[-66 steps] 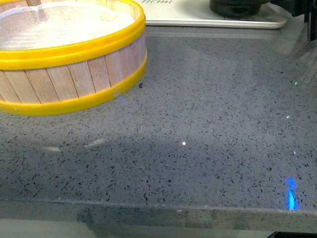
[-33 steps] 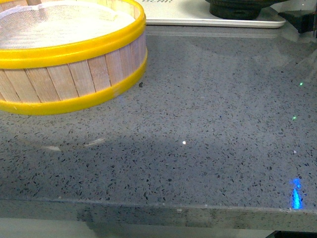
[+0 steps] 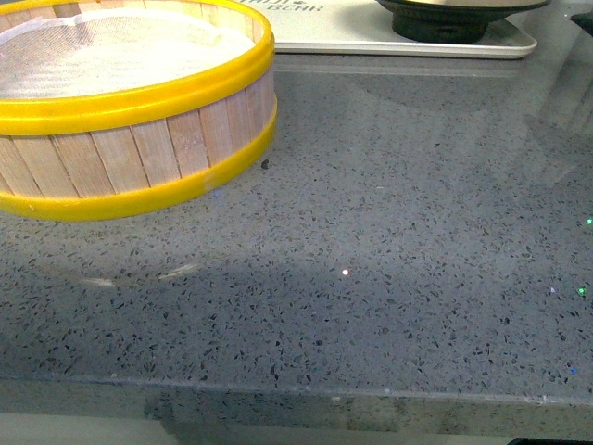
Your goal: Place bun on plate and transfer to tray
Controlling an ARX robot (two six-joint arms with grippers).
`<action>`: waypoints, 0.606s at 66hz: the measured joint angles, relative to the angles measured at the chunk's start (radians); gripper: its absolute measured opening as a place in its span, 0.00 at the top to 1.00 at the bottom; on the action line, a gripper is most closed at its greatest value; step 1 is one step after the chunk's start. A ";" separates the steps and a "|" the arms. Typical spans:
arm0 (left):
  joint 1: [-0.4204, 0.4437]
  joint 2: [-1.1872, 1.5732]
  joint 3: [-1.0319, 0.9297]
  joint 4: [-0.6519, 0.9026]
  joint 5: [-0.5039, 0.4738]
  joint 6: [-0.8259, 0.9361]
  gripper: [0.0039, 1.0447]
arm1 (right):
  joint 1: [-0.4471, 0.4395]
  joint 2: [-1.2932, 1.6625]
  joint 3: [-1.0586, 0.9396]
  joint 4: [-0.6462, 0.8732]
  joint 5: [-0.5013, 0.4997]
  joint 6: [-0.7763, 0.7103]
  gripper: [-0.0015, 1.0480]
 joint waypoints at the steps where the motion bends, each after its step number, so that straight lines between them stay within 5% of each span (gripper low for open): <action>1: 0.000 0.000 0.000 0.000 0.000 0.000 0.06 | -0.002 -0.010 -0.011 0.002 0.000 -0.002 0.09; 19: 0.000 0.000 0.000 0.000 0.000 0.000 0.06 | -0.107 -0.340 -0.270 -0.021 0.084 -0.205 0.09; 27: 0.000 0.000 0.000 0.000 0.000 0.000 0.06 | -0.201 -0.641 -0.472 -0.064 0.293 -0.570 0.09; 40: 0.000 0.000 0.000 0.000 0.000 0.000 0.06 | -0.237 -0.910 -0.672 0.023 0.457 -1.040 0.09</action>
